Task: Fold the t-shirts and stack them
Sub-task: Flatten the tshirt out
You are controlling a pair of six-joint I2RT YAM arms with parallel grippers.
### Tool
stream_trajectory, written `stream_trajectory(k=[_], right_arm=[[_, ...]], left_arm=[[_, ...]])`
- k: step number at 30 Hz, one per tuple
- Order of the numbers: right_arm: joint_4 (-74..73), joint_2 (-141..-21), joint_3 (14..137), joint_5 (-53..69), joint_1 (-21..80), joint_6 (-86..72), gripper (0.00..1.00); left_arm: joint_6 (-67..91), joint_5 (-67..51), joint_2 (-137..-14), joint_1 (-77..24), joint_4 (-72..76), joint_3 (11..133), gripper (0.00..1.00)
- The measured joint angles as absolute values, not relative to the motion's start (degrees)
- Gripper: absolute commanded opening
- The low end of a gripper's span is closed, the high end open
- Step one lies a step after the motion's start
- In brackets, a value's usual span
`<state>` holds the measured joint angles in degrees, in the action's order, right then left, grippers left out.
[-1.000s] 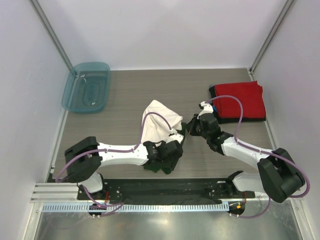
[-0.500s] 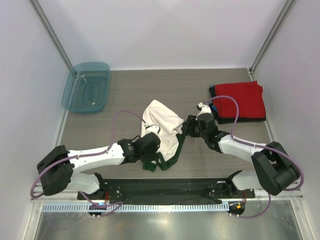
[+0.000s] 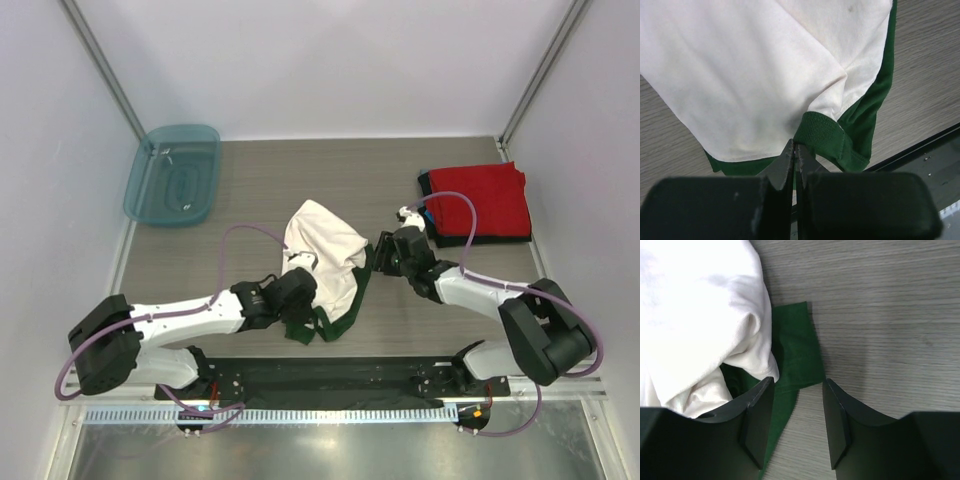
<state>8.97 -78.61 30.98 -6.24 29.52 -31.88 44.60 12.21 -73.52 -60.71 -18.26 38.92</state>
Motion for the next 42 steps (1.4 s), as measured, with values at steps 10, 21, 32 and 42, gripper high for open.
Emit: stream_trajectory(k=[10,21,32,42], right_arm=[[7.77,-83.96,33.61,-6.9,28.75,-32.1,0.52],[8.97,-88.49,36.49,-3.31,28.64,-31.88,0.01],[3.77,-78.43,36.8,-4.21,22.17,-33.21,0.01],[-12.16,-68.77,56.58,-4.27,14.06,-32.67,0.01]], left_arm=[[44.62,12.16,-71.07,-60.73,-17.87,37.95,0.0],[45.01,13.39,-68.29,-60.6,-18.74,37.17,0.0],[44.01,12.12,-69.54,-45.58,-28.01,44.42,0.0],[42.92,10.81,-57.67,-29.87,-36.4,58.85,0.0]])
